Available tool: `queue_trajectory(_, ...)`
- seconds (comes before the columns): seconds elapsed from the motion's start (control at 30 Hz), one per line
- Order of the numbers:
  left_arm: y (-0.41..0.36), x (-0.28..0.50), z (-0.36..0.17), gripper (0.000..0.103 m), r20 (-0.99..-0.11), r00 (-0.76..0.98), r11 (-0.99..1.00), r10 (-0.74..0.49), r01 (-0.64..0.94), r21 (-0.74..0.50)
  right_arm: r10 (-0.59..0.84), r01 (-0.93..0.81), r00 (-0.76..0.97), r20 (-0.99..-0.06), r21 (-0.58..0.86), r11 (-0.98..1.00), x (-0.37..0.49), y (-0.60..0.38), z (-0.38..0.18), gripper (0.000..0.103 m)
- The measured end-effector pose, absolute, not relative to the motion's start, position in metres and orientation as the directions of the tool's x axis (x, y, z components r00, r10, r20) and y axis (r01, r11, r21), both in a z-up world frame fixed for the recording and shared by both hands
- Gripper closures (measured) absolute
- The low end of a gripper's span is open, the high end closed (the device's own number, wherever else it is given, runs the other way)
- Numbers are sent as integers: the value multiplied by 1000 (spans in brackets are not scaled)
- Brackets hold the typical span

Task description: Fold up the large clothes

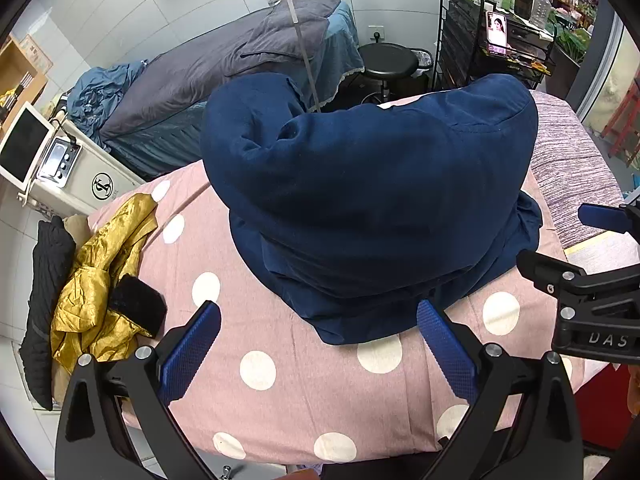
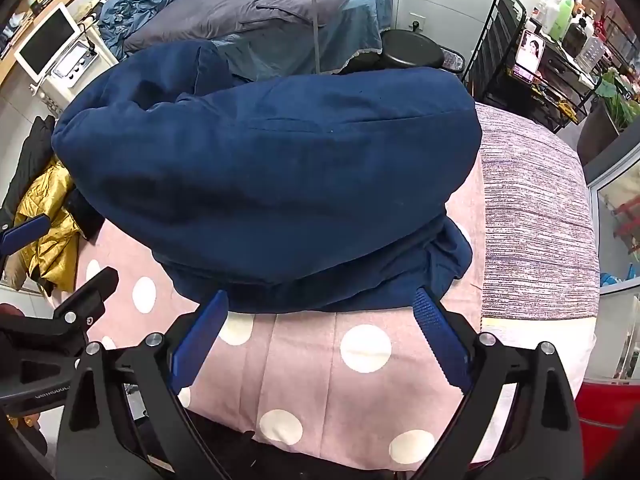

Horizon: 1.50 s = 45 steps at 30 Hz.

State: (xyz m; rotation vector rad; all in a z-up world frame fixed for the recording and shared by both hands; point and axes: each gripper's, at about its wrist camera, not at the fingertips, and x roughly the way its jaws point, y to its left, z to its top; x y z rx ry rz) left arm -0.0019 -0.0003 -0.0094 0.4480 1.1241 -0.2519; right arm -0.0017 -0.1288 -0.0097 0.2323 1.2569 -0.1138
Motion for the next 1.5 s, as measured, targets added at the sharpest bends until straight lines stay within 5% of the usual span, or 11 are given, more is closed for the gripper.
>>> queue_trajectory(1.5, 9, -5, -19, 6, -918, 392, 881, 50, 415, 225, 45, 186, 283, -958, 101, 977, 0, -121, -13, 11)
